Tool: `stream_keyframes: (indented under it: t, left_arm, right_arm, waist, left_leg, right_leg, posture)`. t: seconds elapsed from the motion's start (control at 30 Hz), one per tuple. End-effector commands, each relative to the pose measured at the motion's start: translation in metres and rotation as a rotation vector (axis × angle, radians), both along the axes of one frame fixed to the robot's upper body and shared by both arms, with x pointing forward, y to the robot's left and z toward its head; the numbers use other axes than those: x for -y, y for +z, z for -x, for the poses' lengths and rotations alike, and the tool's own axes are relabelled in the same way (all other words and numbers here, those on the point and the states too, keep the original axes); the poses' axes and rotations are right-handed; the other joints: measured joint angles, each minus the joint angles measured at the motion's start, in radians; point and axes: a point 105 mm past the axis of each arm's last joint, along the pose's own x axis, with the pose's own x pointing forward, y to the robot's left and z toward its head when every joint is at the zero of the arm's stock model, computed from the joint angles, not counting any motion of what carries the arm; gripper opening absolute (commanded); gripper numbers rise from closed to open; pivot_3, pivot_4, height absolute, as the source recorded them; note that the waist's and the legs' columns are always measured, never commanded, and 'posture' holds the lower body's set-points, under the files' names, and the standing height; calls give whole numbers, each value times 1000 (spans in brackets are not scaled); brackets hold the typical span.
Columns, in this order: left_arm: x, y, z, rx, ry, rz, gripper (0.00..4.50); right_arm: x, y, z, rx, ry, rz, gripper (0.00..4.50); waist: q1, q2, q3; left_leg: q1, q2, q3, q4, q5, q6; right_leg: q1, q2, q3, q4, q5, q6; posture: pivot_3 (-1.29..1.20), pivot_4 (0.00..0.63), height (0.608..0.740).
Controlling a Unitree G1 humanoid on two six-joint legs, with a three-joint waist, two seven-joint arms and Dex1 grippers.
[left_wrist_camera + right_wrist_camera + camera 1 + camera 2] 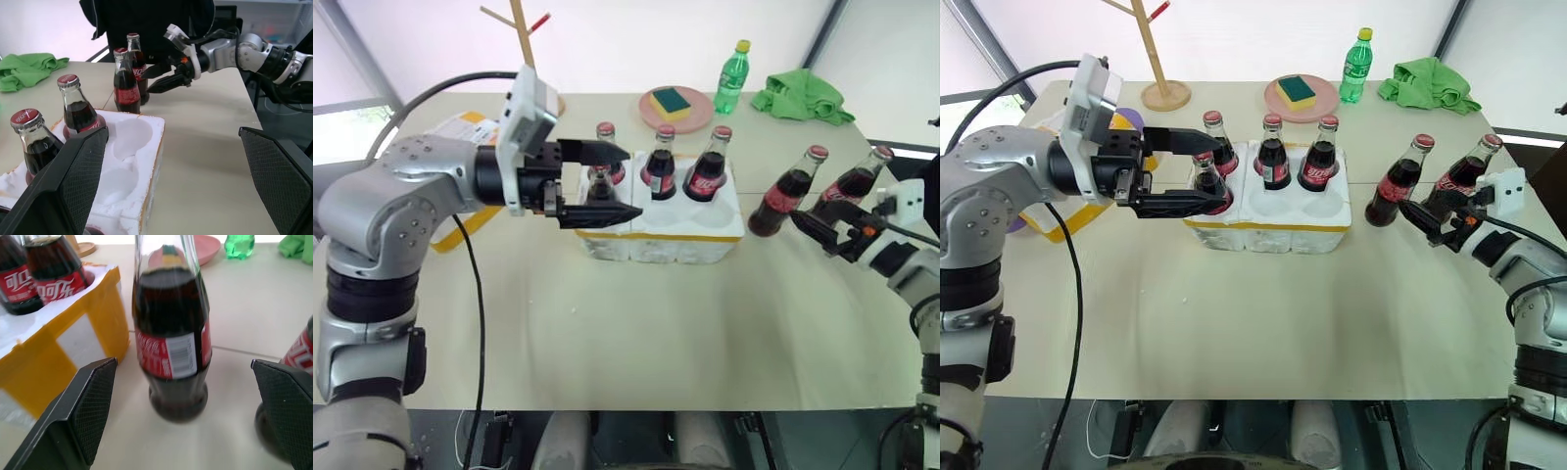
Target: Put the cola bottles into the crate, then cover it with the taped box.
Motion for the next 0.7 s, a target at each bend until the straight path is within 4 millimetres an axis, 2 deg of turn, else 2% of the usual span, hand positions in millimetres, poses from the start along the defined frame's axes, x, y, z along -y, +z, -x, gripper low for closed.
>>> stream_keyframes:
  t: [0.03, 0.7]
  left_arm:
    - [3, 7, 2, 46, -11, -1, 4461]
    - [3, 7, 2, 59, 13, -1, 4461]
  right_arm:
    - [-3, 4, -9, 37, -22, -7, 4500]
    - [-26, -11, -56, 31, -10, -74, 4500]
  waist:
    - [0, 0, 0]
    - [-4, 1, 0]
  left_leg:
    - [0, 0, 0, 0, 0, 0]
    - [0, 0, 0, -1, 0, 0]
  right_leg:
    - [0, 0, 0, 0, 0, 0]
    - [0, 0, 0, 0, 0, 0]
  posture:
    - [0, 150, 740]
    - [0, 150, 740]
